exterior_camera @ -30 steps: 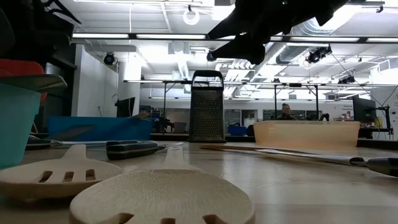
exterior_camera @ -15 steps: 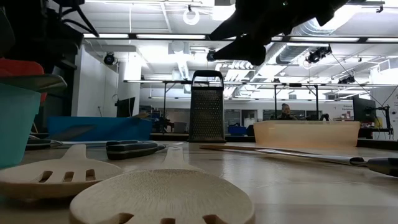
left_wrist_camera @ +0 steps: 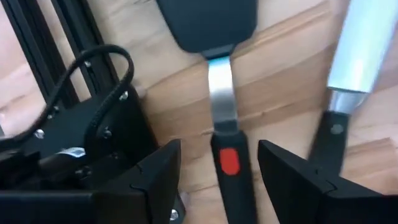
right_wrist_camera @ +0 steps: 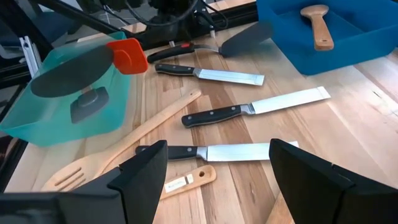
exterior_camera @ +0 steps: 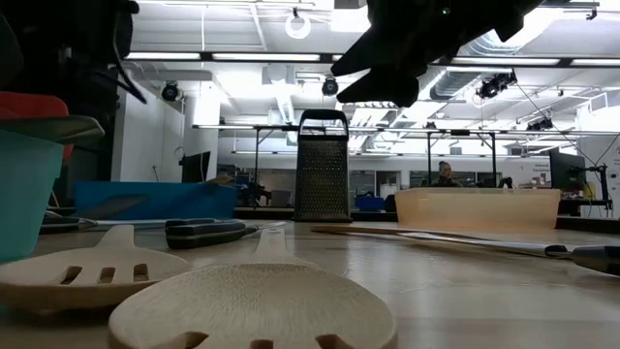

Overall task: Pick & Place Kitchen Items
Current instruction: Put the black flipper into the green bin

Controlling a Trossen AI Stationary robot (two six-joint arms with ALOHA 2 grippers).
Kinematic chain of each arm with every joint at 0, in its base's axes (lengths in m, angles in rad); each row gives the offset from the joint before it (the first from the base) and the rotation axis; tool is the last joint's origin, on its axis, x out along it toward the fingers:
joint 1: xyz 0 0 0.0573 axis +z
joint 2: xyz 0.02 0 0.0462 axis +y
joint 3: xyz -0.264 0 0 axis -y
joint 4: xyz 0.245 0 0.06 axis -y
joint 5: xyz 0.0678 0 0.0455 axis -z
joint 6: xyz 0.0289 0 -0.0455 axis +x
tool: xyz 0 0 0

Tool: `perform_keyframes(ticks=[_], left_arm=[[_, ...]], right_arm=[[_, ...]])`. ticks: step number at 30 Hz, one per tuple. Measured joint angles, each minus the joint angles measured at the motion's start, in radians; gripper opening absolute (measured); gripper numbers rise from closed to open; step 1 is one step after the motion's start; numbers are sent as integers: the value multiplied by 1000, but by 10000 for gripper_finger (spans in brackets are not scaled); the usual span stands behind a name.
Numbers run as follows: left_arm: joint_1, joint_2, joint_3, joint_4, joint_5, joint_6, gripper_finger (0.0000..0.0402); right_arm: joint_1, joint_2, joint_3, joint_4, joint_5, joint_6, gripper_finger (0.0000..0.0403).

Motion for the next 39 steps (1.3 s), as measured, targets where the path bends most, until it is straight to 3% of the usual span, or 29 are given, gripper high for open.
perform_keyframes(ticks=[16, 34, 39], left_arm=[[159, 14, -8, 27, 10, 46, 207], [217, 201, -29, 85, 66, 122, 207], [217, 212, -56, 166, 86, 133, 207]], right_arm=[[-14, 0, 0, 7, 1, -1, 275], [-13, 0, 0, -1, -3, -10, 275], [-13, 0, 0, -2, -3, -11, 275]])
